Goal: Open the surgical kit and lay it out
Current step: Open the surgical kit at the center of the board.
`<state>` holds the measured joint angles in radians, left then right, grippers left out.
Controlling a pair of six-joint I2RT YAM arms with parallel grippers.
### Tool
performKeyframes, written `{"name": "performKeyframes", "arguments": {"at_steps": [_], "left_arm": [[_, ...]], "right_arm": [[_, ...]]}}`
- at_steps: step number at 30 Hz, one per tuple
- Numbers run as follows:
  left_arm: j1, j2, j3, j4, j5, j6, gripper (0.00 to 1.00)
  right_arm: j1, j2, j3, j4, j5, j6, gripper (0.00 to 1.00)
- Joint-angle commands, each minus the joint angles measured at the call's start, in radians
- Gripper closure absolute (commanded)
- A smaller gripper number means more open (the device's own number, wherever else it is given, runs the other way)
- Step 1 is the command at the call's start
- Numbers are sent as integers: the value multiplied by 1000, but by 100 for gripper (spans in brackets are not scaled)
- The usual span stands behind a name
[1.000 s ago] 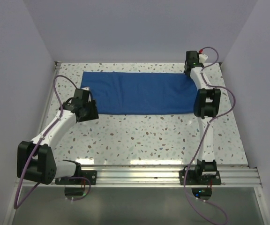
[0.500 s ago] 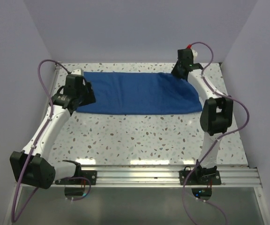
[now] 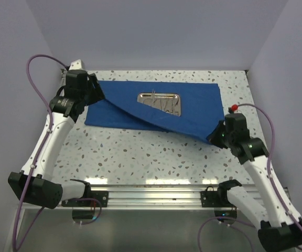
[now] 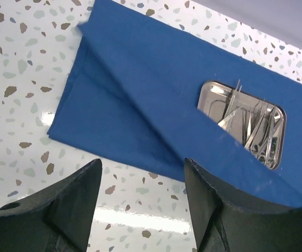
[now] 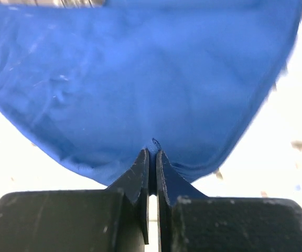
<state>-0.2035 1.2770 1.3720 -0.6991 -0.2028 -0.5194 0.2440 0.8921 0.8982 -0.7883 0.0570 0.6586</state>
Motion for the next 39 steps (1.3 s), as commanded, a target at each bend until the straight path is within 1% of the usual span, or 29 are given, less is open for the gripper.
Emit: {"name": "performKeyframes", "arguments": {"at_steps": [1,2,3,4,5,7,11,14,15,16,17,18,19,20,21,22,23,24,25,26,29,30,31,33,34,35,36,37,39], "left_arm": [[-2,-4,52,-2,-52,-76,32],[-2,-8,49,0,-56,-89,33],[-2,-14,45,1,-66,-118,33],[-4,-25,36,4,-67,-134,33],[-4,-33,29,6,-67,-149,33],[-4,-50,13,12,-57,-188,33],[-22,-79,-19,-19,-69,-264,35],[-66,-113,-28,-103,-171,-342,35],[-94,-135,-34,-156,-226,-367,35],[-105,-149,-46,-181,-248,-389,35],[-115,-163,-57,-206,-266,-431,35],[-123,-179,-70,-223,-288,-447,35],[-132,-212,-95,-252,-293,-461,34],[-134,-229,-105,-272,-297,-493,34],[-135,-248,-114,-290,-299,-505,35],[-139,-286,-132,-307,-297,-516,35],[-142,-306,-139,-315,-296,-534,37],[-142,-321,-146,-330,-287,-544,37],[-143,-350,-165,-330,-279,-547,37],[-143,-361,-174,-332,-271,-550,37],[-143,-384,-220,-318,-242,-538,37],[-143,-386,-237,-269,-219,-522,37],[-143,-375,-287,-232,-201,-501,37],[-143,-329,-333,-156,-118,-438,37],[-146,-259,-356,-99,-95,-418,38],[-155,-220,-366,-71,-83,-397,39],[-163,-184,-369,-33,-78,-395,41],[-165,-127,-379,-8,-75,-392,43],[-163,-94,-407,79,-49,-396,48]], "right_arm": [[1,-165,-70,-348,-80,-42,100],[0,-206,-105,-435,-95,-48,100],[1,-294,-117,-465,-136,-53,100],[6,-327,-120,-480,-134,-44,100],[3,-359,-123,-558,-126,-22,100],[3,-397,-125,-572,-140,-43,100],[3,-335,-55,-662,-143,-57,100],[3,-279,36,-724,-94,-63,100],[3,-266,63,-739,-77,-62,100],[3,-236,121,-787,-15,-59,100],[3,-222,149,-799,12,-63,100],[3,-213,169,-802,9,-85,84],[5,-202,201,-802,-31,-124,72],[5,-194,217,-804,-54,-135,71],[5,-194,234,-804,-80,-139,68],[3,-197,273,-804,-109,-128,63],[5,-196,298,-804,-146,-126,53],[5,-193,324,-804,-149,-128,18],[5,-188,382,-804,-149,-145,2],[5,-177,412,-804,-146,-154,2],[5,-130,490,-790,-41,-148,2],[5,-95,493,-770,5,-139,1],[5,-75,489,-743,12,-113,2],[5,-21,460,-622,-8,-84,2],[3,34,411,-571,-52,-48,2],[5,72,386,-466,-55,-31,2],[3,106,360,-407,-86,-18,2],[0,189,322,-306,-104,-1,2],[-5,279,317,-234,-88,7,2]]}}
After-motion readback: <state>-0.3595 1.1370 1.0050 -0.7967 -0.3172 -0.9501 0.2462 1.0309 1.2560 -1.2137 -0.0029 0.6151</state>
